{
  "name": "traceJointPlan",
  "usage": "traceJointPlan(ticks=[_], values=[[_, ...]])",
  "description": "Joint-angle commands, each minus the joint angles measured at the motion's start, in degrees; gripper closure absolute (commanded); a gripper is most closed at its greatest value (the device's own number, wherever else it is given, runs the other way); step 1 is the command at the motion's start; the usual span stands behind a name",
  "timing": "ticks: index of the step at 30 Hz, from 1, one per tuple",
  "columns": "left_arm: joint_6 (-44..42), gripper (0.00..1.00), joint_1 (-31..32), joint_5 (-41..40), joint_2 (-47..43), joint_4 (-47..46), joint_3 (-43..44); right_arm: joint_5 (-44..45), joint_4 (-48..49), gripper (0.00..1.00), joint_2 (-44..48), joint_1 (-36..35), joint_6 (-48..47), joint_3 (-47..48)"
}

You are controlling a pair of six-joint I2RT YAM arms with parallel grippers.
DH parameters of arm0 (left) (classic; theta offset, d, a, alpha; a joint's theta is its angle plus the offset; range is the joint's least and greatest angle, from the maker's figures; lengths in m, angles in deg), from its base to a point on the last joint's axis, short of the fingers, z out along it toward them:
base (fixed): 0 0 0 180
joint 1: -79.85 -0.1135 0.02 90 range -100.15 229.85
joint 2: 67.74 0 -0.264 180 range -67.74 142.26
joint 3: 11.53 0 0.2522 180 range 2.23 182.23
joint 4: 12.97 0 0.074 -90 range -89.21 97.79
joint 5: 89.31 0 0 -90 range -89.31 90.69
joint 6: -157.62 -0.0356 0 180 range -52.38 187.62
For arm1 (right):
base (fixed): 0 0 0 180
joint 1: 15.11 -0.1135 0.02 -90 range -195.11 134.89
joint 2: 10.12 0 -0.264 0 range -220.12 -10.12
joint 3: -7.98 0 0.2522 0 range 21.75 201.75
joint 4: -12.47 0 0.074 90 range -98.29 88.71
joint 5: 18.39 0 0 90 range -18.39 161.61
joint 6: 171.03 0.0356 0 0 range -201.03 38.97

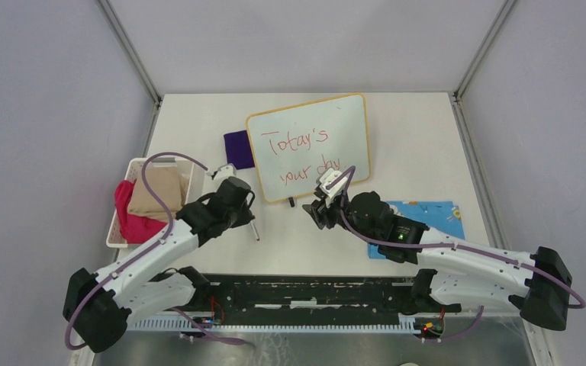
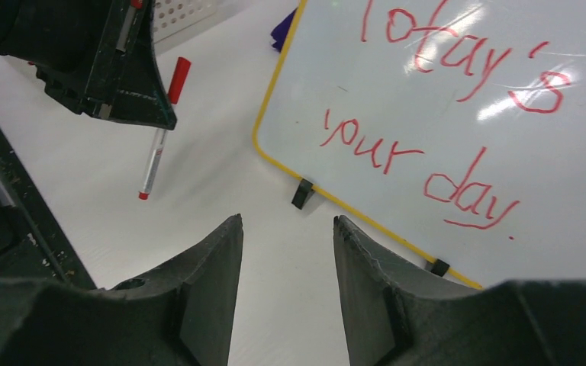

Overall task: Write a sentence on the whiteboard
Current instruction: Place the whiteboard marker at the center of the board.

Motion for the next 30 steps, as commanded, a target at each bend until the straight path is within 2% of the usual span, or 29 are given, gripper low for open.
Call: traceJointPlan(ticks=[1,6,13,20,30], values=[[-6.08,0.98,-5.49,4.92,3.23,-3.37,0.73,9.18,0.37,0.48,2.45,0.14,0.07,-0.52],[-10.36,0.98,-11.67,12.82,12.45,-6.89,3.80,13.07,-0.90,0.48,2.98,0.14,-0.64,-1.03],[-13.58,0.98,-15.37,18.31,20.51,-8.09,5.59,17.66,0.06,0.49,5.53,0.14,-2.84,-3.84],[-15.85,0.98,-16.31,16.47,24.99,-6.54,9.06,20.17,4.50,0.49,7.86,0.14,-5.42,-7.90],[-19.13,0.98,-16.33,11.63,27.98,-4.26,12.59,21.41,5.90,0.49,9.87,0.16,-5.84,-9.79]])
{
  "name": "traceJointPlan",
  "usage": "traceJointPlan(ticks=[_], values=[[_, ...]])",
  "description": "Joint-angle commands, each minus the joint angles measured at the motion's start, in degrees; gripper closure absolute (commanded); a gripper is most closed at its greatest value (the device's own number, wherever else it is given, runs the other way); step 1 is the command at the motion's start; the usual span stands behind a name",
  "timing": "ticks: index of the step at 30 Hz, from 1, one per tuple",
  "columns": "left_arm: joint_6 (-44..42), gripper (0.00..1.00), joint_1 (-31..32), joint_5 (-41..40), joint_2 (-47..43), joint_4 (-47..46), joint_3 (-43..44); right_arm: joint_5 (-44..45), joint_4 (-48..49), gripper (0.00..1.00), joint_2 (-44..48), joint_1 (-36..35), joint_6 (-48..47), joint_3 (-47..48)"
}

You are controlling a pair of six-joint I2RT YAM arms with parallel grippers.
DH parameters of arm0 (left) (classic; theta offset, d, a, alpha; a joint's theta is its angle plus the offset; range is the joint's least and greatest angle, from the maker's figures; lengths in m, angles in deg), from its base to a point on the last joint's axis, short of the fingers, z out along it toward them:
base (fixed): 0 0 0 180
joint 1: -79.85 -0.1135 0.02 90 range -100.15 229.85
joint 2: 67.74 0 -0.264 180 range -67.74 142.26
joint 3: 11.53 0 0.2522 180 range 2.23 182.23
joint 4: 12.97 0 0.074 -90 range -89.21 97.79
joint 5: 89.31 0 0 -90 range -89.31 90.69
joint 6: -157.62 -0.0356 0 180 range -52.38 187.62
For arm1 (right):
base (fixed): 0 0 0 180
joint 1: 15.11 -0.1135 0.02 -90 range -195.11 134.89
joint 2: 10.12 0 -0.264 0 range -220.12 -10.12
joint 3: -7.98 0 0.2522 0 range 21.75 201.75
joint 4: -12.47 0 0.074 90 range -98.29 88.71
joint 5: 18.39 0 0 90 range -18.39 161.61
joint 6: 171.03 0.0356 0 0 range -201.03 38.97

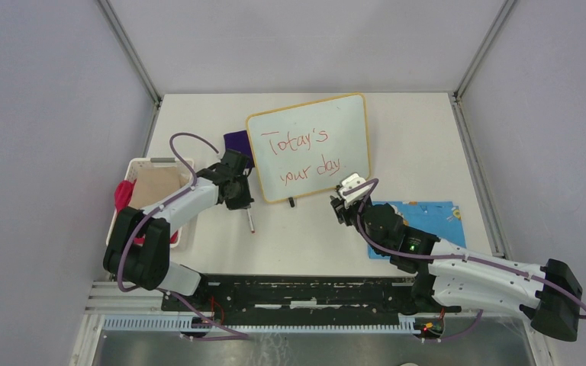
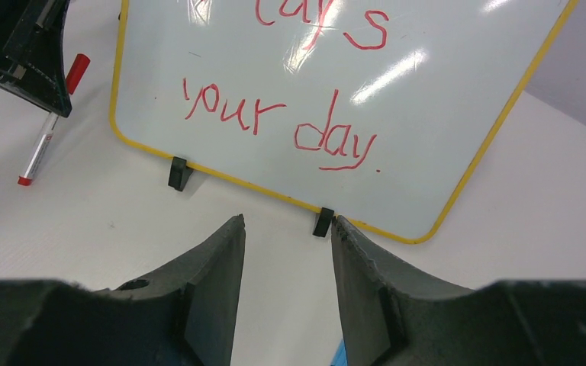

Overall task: Write a sentence on the whiteboard
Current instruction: Place the whiteboard marker at the center of the board.

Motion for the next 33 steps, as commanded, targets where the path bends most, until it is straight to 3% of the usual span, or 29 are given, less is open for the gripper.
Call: traceJointPlan(ticks=[1,9,16,33], values=[[-4.45,0.98,-0.26,-3.15,1.75,0.59,3.67,2.22,3.03,0.49,2.03,0.14,-0.79,-0.71],[-6.03,0.97,-0.24,-2.71,3.25,-0.37,2.99,2.94,1.86,0.49,2.97,0.14,-0.81,-0.32],[-6.60,0.80,-0.30,-1.85,3.48,-1.81,1.26,2.96,0.81,0.50,2.30,0.14,-0.73,0.85],[-6.88,0.66,-0.23,-1.66,4.49,-1.80,1.28,3.22,0.80,0.50,2.54,0.14,-0.73,1.05]])
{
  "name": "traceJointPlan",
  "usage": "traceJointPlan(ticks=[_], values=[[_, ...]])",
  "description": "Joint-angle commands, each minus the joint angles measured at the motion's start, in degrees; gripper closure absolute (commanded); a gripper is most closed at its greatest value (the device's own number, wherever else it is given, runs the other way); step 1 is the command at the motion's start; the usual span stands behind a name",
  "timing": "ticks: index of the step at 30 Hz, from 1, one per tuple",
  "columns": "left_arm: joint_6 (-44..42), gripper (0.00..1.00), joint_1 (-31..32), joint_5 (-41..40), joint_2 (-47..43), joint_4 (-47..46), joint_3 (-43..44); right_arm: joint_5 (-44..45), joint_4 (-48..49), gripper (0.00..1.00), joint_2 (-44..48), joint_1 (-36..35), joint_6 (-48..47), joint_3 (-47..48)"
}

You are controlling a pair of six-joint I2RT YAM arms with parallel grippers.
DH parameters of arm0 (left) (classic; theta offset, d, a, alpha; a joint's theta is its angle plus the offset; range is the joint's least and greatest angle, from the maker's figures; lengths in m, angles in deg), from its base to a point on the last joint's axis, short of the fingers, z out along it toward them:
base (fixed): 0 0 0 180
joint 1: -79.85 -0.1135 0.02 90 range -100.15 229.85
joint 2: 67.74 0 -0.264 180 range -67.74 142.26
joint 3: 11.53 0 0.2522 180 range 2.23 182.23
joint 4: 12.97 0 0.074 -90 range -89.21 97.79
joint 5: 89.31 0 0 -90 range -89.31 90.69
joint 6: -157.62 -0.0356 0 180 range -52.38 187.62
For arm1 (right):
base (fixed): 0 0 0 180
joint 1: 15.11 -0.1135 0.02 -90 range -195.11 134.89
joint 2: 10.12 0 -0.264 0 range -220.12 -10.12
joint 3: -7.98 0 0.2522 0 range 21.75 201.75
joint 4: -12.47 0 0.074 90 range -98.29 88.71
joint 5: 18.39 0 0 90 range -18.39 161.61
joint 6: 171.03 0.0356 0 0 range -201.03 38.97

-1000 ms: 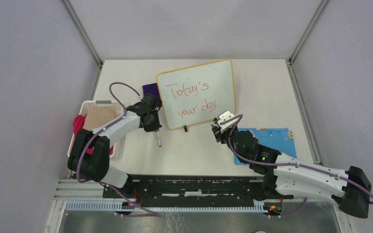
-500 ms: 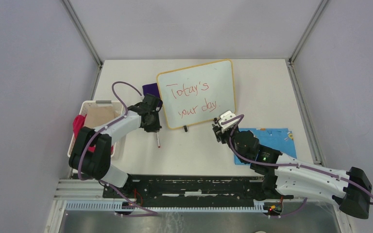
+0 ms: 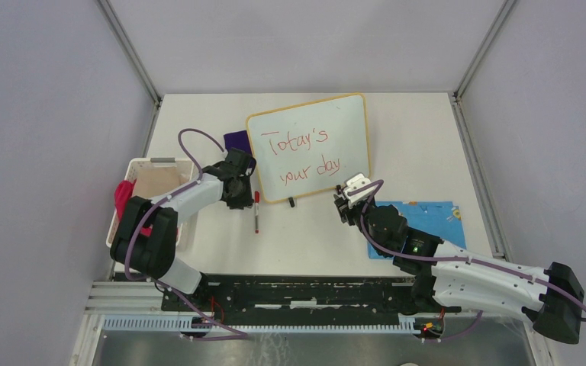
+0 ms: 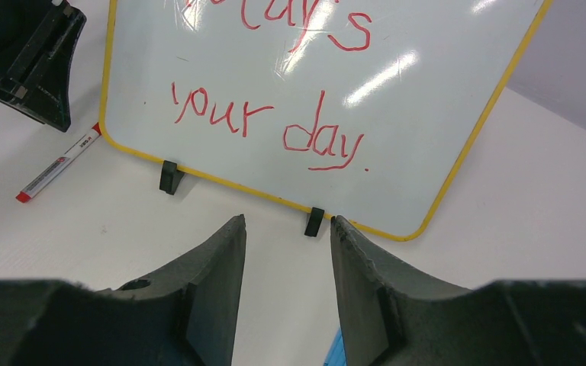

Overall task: Write a sentence on the whiteboard
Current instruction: Place the whiteboard marker at the center of the board.

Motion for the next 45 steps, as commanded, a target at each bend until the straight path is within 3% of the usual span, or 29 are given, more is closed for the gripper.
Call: traceJointPlan(ticks=[1,7,11,15,19,26,45], values=[[-1.95,0.66,-0.27,-0.27,-0.07,-1.46,-0.25,1.68,0.67,0.50,0.69,0.15,-0.53,1.80],[-1.52,0.64,-0.31,2.36,-1.13,-2.53,-0.61,1.62,0.59,0.50,1.16,0.14,-0.35,1.23],[-0.41,0.55,0.90,5.59,-6.03,-6.73,-3.22,1.61,0.78,0.50,1.30,0.12,-0.35,1.01],[1.69,0.43,5.01,2.93,-7.31,-7.52,-5.32,1.60,1.50,0.50,0.89,0.14,-0.92,1.16],[4.11,0.42,8.64,0.05,-4.97,-7.38,-5.96,1.21,1.81,0.50,0.56,0.08,-1.04,1.35],[7.79,0.52,10.06,-2.46,0.68,-6.40,-6.56,1.52,1.18,0.50,1.54,0.15,-1.32,1.27],[10.70,0.74,8.93,-11.05,-2.69,-1.64,-8.85,1.87,1.25,0.50,2.29,0.12,-1.50,0.91]])
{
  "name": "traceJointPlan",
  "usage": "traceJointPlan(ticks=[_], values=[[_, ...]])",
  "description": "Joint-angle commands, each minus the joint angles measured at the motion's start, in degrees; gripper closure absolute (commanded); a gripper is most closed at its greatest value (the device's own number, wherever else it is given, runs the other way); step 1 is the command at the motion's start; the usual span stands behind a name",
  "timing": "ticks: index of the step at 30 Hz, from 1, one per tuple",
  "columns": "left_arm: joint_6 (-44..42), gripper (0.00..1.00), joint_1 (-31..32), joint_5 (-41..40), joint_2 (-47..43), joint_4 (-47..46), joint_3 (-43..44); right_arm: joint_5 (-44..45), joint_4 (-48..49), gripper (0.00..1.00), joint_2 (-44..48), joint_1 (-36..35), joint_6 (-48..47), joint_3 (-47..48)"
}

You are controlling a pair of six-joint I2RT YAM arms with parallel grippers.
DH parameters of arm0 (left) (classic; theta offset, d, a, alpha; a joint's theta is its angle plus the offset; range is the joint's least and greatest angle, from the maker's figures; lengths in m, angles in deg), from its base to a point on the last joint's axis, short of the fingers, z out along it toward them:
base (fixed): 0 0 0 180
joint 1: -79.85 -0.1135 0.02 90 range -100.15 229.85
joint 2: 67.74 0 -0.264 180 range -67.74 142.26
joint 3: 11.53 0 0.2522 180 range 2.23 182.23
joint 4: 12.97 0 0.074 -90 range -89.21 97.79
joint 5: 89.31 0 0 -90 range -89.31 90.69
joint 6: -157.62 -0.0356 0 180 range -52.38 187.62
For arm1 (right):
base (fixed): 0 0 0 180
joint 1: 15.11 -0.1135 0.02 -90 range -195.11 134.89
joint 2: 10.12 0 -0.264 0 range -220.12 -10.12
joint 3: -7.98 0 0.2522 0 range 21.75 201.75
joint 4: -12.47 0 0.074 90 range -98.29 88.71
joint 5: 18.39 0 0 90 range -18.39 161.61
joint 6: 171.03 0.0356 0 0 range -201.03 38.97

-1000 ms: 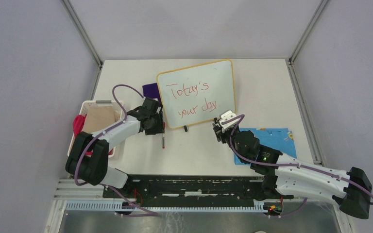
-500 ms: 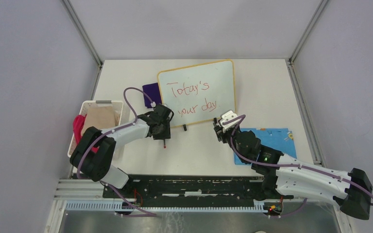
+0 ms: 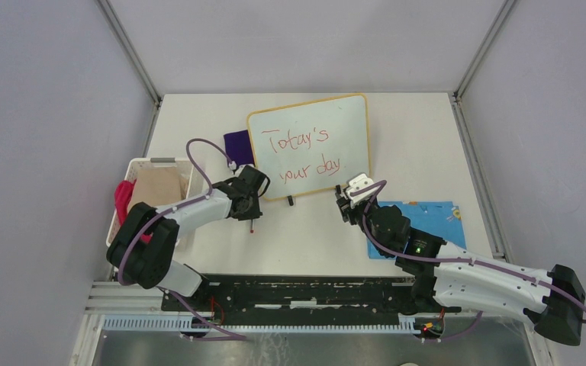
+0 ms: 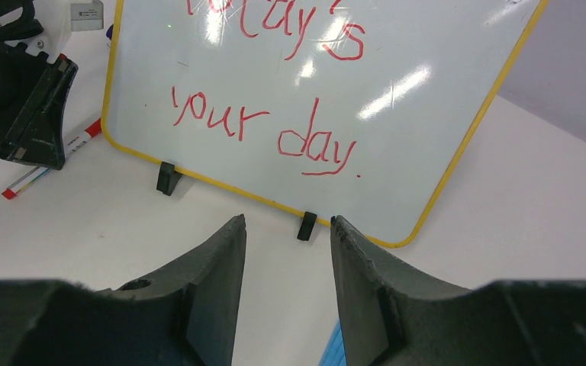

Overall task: Write a sentence on the whiteboard
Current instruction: Place the whiteboard marker at the center of the board.

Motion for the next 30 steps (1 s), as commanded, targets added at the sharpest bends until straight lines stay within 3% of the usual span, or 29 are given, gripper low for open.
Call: traceJointPlan(ticks=[1,10,17,20,26,30], values=[[2.69,0.75,-0.48,-3.62,0.13,3.83,-1.40,1.60,1.16,0.50,0.98,0.15,-0.40,0.91],[2.75,0.88,-2.48,-4.45,1.04,3.10,-1.09,1.85,1.16,0.50,1.65,0.13,-0.06,0.28],[2.60,0.88,-4.02,-3.79,2.95,2.42,0.41,2.10,0.75,0.50,2.66,0.15,0.37,-0.51],[2.61,0.82,-4.70,-3.22,3.25,2.44,1.10,2.15,1.68,0.50,2.97,0.13,0.37,-1.54],[1.05,0.60,-4.67,-2.62,1.81,2.94,2.70,1.59,1.46,0.50,2.43,0.16,0.54,-1.04],[1.00,0.52,-4.72,-3.07,0.01,3.41,2.97,1.52,1.66,0.50,2.34,0.14,1.13,-1.28]])
